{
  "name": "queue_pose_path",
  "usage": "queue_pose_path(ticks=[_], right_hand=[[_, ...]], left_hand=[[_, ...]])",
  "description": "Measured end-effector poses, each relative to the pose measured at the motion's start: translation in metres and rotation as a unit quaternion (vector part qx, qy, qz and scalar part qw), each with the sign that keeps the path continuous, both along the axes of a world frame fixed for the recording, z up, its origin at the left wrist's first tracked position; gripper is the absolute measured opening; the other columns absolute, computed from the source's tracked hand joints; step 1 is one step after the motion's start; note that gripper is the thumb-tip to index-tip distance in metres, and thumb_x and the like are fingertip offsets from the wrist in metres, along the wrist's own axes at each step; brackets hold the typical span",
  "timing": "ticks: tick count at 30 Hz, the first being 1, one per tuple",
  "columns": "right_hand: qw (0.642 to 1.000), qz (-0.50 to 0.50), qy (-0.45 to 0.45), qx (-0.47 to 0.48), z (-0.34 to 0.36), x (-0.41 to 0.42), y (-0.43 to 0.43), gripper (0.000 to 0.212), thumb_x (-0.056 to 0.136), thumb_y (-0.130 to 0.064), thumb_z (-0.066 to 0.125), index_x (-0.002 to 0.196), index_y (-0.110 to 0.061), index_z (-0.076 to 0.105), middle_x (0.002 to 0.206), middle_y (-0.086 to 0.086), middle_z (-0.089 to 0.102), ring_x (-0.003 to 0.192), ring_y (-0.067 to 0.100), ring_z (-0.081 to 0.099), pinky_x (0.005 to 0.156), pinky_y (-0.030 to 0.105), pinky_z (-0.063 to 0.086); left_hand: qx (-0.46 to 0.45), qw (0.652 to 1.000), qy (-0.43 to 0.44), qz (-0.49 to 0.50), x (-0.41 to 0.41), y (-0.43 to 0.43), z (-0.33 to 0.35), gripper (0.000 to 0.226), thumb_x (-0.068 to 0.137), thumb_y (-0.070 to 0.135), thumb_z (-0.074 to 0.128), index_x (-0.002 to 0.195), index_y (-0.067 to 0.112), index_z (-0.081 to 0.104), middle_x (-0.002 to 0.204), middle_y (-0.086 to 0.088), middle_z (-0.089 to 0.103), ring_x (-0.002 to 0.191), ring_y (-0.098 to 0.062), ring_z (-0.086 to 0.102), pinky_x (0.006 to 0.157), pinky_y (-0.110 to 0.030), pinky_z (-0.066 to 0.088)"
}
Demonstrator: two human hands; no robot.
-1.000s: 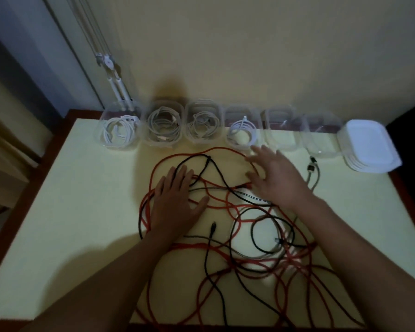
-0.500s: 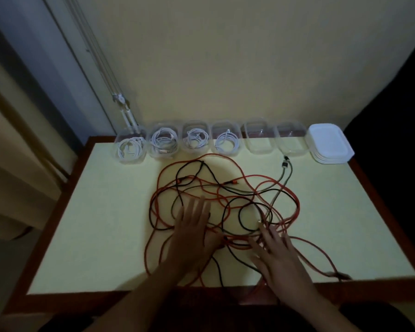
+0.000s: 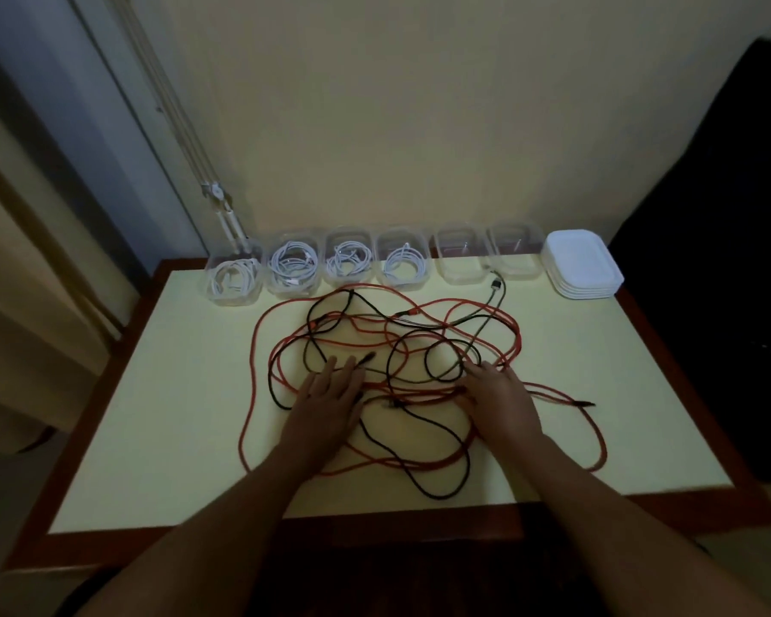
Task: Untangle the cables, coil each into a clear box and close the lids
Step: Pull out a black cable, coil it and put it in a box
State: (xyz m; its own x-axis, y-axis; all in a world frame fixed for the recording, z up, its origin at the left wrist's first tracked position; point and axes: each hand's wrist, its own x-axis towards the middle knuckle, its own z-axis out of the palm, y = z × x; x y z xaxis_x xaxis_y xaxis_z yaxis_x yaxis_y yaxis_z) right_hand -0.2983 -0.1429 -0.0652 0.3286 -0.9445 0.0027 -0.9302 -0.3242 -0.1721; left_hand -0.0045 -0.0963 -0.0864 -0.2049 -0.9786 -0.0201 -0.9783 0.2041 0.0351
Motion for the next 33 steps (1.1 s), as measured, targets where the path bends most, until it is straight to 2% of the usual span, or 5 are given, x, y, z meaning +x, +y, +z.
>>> queue_pose_path(ticks=[4,7,12,20,33], right_hand=[[0.999,-0.031,-0.028,-0.006,0.023,0.004,0.001,0.019,0.079,-0.003,0.060,0.080,-0.021,0.065,0.078,-0.004,0.066,0.075,0.023,0.061,0.074,0.032,0.043],[0.995,-0.024,-0.087,-0.041,0.025,0.007,0.003,0.015,0.079,-0.008,0.069,0.070,-0.019,0.064,0.068,-0.004,0.064,0.064,0.021,0.060,0.063,0.028,0.039],[0.994,0.078,-0.067,-0.037,0.025,0.032,0.028,0.024,0.085,-0.044,0.066,0.078,-0.022,0.072,0.079,-0.005,0.069,0.078,0.018,0.062,0.069,0.034,0.052],[0.991,0.085,-0.058,0.080,0.020,0.035,0.051,0.024,0.099,-0.016,0.051,0.114,-0.020,0.070,0.111,0.001,0.065,0.104,0.020,0.062,0.076,0.022,0.041],[0.977,-0.033,-0.195,-0.085,0.122,0.038,0.009,0.063,0.100,-0.016,0.053,0.158,-0.023,0.030,0.156,0.006,0.042,0.135,0.027,0.047,0.101,0.040,0.047]], left_hand=[[0.019,0.999,0.004,0.025,-0.009,-0.007,0.009,0.055,0.103,0.034,0.029,0.156,0.018,0.029,0.166,-0.008,0.016,0.153,-0.035,0.013,0.120,-0.052,0.021],[-0.072,0.994,0.077,0.022,-0.033,-0.001,0.022,0.045,0.097,0.040,0.040,0.131,0.020,0.059,0.139,-0.004,0.056,0.132,-0.028,0.047,0.107,-0.044,0.040],[0.014,0.975,0.117,0.190,-0.084,-0.007,0.033,0.050,0.092,0.068,0.043,0.090,0.025,0.068,0.097,0.008,0.062,0.101,-0.015,0.053,0.093,-0.041,0.036],[0.080,0.940,0.158,0.291,-0.097,-0.018,0.027,0.046,0.082,0.062,0.055,0.083,0.019,0.071,0.085,0.001,0.068,0.088,-0.019,0.063,0.084,-0.037,0.042],[-0.055,0.930,0.354,0.085,-0.091,-0.046,0.131,0.027,0.093,0.041,0.048,0.091,0.021,0.065,0.073,0.000,0.070,0.070,-0.021,0.067,0.070,-0.038,0.053]])
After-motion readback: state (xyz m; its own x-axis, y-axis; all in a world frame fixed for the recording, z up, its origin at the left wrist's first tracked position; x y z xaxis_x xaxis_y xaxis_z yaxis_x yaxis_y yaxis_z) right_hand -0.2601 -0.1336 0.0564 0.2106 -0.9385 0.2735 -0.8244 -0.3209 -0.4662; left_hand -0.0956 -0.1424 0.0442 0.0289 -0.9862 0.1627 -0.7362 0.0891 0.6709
